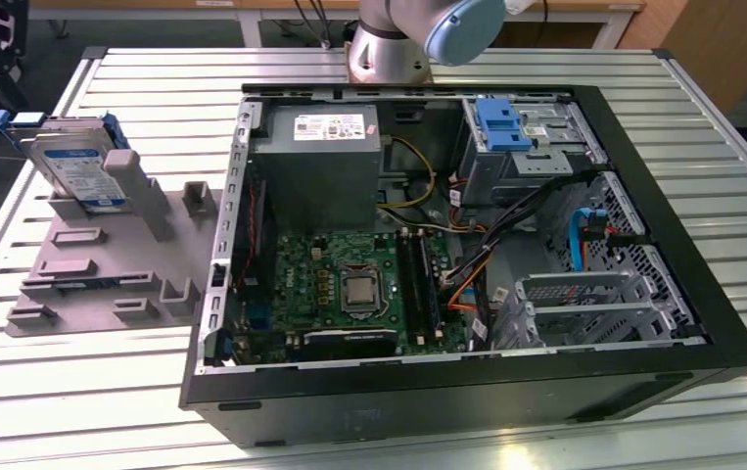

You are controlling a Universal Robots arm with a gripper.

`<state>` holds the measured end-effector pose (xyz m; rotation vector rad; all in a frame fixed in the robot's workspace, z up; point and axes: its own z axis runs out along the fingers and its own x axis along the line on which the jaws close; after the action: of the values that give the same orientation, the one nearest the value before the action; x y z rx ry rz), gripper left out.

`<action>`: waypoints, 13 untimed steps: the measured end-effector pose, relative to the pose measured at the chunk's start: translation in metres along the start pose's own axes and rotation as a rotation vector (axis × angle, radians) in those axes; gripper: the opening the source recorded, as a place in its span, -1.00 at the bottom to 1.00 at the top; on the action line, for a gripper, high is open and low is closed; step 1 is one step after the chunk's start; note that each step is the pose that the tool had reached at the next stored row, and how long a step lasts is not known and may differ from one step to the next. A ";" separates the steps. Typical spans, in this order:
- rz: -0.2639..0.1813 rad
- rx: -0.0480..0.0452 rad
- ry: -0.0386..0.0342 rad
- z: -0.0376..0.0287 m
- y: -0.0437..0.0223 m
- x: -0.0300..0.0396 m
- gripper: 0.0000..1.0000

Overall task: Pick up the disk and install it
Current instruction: 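Pick up the disk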

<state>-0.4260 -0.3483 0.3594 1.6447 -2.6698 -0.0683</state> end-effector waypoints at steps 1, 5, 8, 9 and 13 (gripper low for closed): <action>-0.018 -0.0004 0.0008 0.0000 0.0000 0.0000 -0.79; -0.083 -0.0015 0.0033 0.0000 0.0000 0.0000 -0.79; -0.126 -0.0023 0.0050 0.0000 0.0000 0.0000 -0.79; -0.142 -0.0026 0.0056 0.0001 0.0000 0.0000 -0.79; -0.215 -0.0040 0.0087 0.0008 -0.0001 0.0000 -0.79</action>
<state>-0.4260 -0.3483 0.3586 1.9189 -2.4741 -0.0669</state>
